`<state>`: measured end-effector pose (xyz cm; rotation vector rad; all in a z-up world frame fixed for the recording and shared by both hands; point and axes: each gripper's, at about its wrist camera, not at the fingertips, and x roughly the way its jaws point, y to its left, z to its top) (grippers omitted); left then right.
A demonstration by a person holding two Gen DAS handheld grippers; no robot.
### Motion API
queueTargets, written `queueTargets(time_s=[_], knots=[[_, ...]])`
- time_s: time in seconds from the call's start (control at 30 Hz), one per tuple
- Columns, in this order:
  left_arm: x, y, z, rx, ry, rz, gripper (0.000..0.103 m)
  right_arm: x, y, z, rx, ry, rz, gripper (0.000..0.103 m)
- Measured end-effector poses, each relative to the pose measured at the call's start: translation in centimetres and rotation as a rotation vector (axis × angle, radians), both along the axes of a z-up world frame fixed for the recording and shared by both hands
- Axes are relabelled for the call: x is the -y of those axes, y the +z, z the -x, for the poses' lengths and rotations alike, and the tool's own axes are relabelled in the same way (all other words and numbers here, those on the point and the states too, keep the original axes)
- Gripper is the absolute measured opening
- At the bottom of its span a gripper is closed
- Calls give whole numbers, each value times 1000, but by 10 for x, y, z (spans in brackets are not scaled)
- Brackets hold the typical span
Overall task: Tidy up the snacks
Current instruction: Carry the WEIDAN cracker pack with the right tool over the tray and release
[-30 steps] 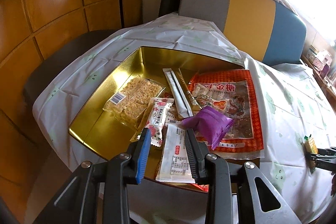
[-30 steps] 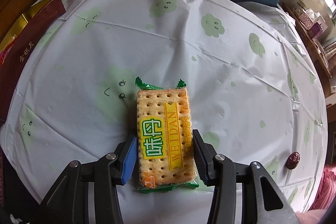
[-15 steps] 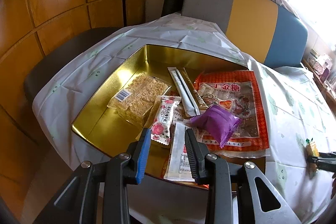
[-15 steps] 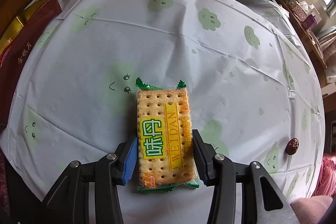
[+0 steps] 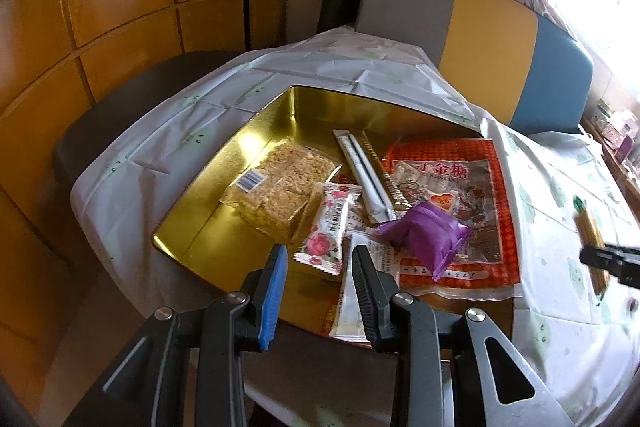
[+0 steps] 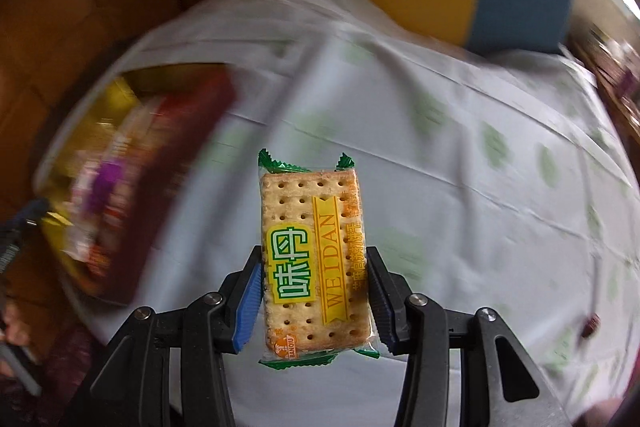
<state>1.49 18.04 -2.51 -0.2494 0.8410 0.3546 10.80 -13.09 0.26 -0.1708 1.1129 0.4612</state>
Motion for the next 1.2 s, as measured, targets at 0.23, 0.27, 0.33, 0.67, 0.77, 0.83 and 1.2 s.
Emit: queueTargets(time_s=[0.23,0.27,0.33,0.67,0.77,0.83,1.2], knots=[[-10,1,5,6,25,10,34,-71,26,15,-10,132,-127,48],[-11,0,6,8,29,11,34,-77,29,18,-2,140,-132,48],[-12,-1,7,12,33,13,34,-89,33,23,2,136,-151,48],[-21,-8,7,8,53,33,34,-149,29,9,-44,156,-200,48],[-21,-9,7,7,53,33,34,-172,12,0,-58,163,-165,48],[-20,-10,6,2,53,31,34,-184,-5,-7,-91,163,-136,49],[-19,-15,5,-6,46,41,34,-168,-3,10,-36,219,-98,60]])
